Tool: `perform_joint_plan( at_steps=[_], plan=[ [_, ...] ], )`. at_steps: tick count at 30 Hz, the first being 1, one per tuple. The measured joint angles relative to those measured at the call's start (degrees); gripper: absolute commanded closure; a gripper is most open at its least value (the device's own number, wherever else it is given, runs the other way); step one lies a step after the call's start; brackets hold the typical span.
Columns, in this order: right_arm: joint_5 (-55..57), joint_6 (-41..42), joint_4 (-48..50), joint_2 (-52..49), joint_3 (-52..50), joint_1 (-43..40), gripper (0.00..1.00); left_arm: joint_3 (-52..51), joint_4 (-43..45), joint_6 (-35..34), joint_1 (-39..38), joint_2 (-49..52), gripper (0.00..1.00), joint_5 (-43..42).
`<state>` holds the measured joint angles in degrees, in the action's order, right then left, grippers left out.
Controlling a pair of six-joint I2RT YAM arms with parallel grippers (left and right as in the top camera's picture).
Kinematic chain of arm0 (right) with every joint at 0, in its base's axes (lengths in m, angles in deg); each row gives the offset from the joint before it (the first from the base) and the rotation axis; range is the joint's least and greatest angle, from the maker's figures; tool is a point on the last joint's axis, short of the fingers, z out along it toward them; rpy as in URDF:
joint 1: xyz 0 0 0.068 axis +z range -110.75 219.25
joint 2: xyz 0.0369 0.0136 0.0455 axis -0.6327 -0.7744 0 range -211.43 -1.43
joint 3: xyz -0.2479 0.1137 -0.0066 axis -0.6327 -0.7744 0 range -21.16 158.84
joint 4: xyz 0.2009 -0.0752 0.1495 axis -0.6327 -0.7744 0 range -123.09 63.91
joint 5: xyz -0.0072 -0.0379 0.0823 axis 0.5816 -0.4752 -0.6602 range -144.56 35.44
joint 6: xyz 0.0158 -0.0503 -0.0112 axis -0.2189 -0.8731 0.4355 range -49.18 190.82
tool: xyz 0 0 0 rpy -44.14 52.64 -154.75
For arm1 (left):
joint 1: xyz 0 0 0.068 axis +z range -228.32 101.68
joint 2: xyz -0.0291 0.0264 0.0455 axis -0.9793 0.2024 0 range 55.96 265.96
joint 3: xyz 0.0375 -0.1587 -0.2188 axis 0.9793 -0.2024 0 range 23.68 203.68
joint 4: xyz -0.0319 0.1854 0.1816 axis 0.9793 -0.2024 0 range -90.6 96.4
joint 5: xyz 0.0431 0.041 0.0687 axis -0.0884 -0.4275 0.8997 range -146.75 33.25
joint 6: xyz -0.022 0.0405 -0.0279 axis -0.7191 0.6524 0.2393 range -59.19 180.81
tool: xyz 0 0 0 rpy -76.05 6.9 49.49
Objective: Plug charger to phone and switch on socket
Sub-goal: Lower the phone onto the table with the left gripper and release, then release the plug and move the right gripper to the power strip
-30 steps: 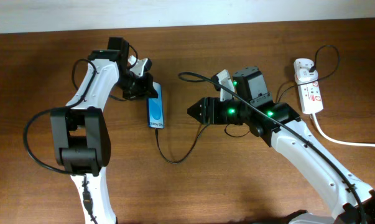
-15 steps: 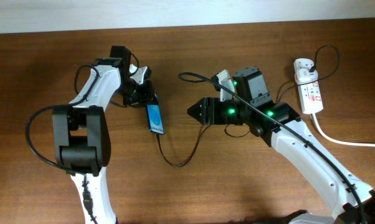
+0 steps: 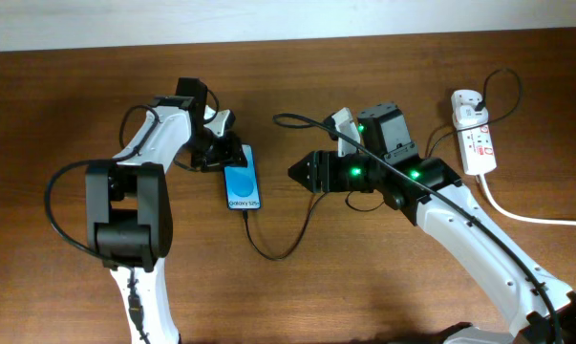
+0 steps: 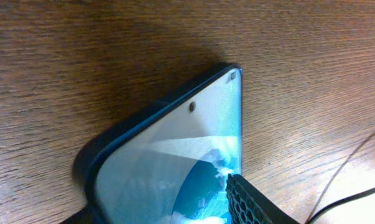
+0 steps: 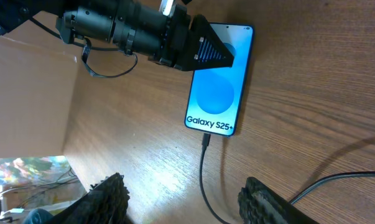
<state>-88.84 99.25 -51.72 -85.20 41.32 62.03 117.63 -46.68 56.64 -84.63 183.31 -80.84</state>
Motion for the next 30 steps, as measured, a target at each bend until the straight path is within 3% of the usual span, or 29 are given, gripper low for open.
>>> perform_joint_plan(
  at_steps=[6, 7, 8, 11, 15, 21, 26, 30],
  plan=[
    [0.0, -0.17, -0.13, 0.0, 0.0, 0.0, 0.38, 0.02, 0.02, 0.0, -0.07, -0.48, 0.49, 3.8],
    [0.0, -0.17, -0.2, 0.0, 0.0, 0.0, 0.39, 0.02, 0.02, 0.0, -0.07, -0.48, 0.46, 3.93],
    [0.0, -0.2, -0.52, 0.0, 0.0, 0.0, 0.39, 0.02, 0.02, 0.0, -0.07, -0.48, 0.35, 4.11],
    [-0.02, -1.49, -1.73, 0.0, 0.0, 0.0, 0.38, 0.96, -0.9, 0.04, 0.02, -0.61, 0.29, 4.76],
    [0.07, -5.68, -4.5, 0.66, 0.0, 0.0, 0.17, 7.85, -6.21, 0.0, 1.97, -1.53, 0.26, 7.13],
    [10.6, -10.67, -21.18, 12.66, 6.8, 0.02, 0.12, 12.96, -7.41, -0.13, 2.29, -23.63, 0.01, 11.76],
    [23.3, -11.08, -31.69, 21.07, 8.72, 0.0, 0.05, 13.07, -8.5, 0.02, 2.32, -38.05, 0.0, 17.59],
    [34.75, -11.28, -38.56, 29.77, 11.34, -0.04, 0.01, 13.16, -9.81, 0.02, 2.32, -42.45, 0.01, 18.6]
  ],
)
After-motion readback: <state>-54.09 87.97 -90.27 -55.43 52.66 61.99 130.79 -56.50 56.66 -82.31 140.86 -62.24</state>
